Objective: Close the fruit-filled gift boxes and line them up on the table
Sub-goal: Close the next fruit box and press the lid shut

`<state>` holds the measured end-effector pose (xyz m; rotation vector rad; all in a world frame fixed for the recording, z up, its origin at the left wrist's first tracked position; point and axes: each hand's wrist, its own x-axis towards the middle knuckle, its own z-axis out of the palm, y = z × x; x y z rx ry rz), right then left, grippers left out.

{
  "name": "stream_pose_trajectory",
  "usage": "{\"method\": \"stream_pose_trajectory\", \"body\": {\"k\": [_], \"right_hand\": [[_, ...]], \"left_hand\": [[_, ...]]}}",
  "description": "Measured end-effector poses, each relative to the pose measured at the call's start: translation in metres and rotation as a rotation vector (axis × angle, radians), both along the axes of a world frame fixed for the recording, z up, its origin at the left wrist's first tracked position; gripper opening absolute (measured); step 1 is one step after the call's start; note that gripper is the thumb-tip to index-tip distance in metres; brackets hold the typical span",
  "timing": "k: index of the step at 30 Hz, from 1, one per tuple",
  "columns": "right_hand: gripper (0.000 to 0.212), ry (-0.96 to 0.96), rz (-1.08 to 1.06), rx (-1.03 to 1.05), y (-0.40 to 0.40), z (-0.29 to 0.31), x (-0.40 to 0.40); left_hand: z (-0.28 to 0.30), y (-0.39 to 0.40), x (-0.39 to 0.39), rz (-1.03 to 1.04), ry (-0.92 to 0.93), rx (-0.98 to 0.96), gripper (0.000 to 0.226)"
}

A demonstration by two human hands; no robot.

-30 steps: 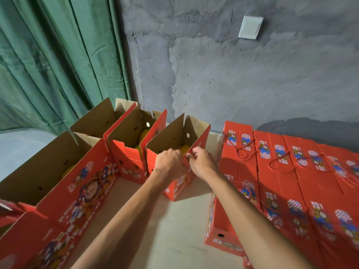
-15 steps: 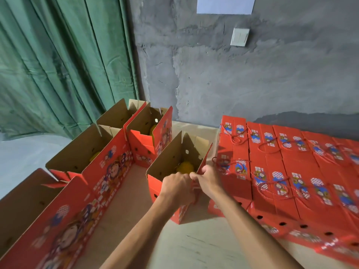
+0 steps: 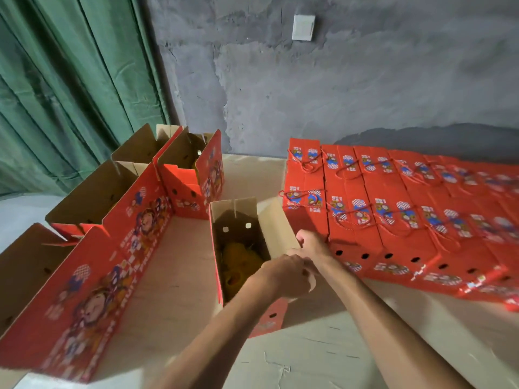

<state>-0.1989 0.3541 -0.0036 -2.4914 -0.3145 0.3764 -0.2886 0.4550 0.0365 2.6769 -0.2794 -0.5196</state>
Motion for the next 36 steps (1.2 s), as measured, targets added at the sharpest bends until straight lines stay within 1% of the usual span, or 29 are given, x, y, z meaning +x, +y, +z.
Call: {"method": "stream_pose_trajectory", "body": {"k": [2, 4, 5, 7, 11, 14, 17, 21, 24, 31, 35, 36], "right_hand": [[0.037, -0.025, 0.043, -0.048, -0.018, -0.001, -0.004], [0.037, -0.046, 0.041, -0.056, -0.036, -0.001, -0.009], [0.035, -0.054, 0.048, -0.074, -0.045, 0.000, -0.012], [0.030, -0.062, 0.067, -0.105, -0.067, 0.001, -0.018], [0.022, -0.141, 0.056, -0.182, -0.111, 0.006, -0.039], [0.017, -0.225, 0.044, -0.273, -0.142, 0.013, -0.058], [0.011, -0.291, 0.058, -0.291, -0.175, 0.024, -0.074], [0.012, -0.321, 0.075, -0.326, -0.212, 0.032, -0.091], [0.018, -0.311, 0.070, -0.326, -0.237, 0.032, -0.098], [0.021, -0.324, 0.124, -0.327, -0.298, 0.035, -0.106], [0.032, -0.363, 0.154, -0.364, -0.325, 0.037, -0.105], [0.032, -0.365, 0.154, -0.373, -0.330, 0.038, -0.104]], "left_hand": [[-0.004, -0.016, -0.004, -0.022, 0.068, -0.023, 0.031], [-0.007, -0.034, -0.009, 0.051, 0.134, -0.099, 0.036], [-0.008, -0.045, -0.012, 0.052, 0.154, -0.125, 0.039], [-0.012, -0.064, -0.018, -0.007, 0.190, -0.161, 0.041], [-0.020, -0.095, -0.030, -0.163, 0.129, -0.242, 0.036], [-0.028, -0.123, -0.041, -0.203, 0.100, -0.271, 0.036], [-0.031, -0.155, -0.052, -0.232, 0.069, -0.289, 0.031], [-0.029, -0.193, -0.066, -0.232, 0.014, -0.311, 0.029], [-0.027, -0.219, -0.074, -0.214, 0.017, -0.337, 0.027], [-0.022, -0.287, -0.092, -0.138, -0.017, -0.387, 0.022], [-0.016, -0.322, -0.099, -0.084, -0.019, -0.424, 0.024], [-0.016, -0.330, -0.098, -0.078, -0.011, -0.433, 0.025]]}}
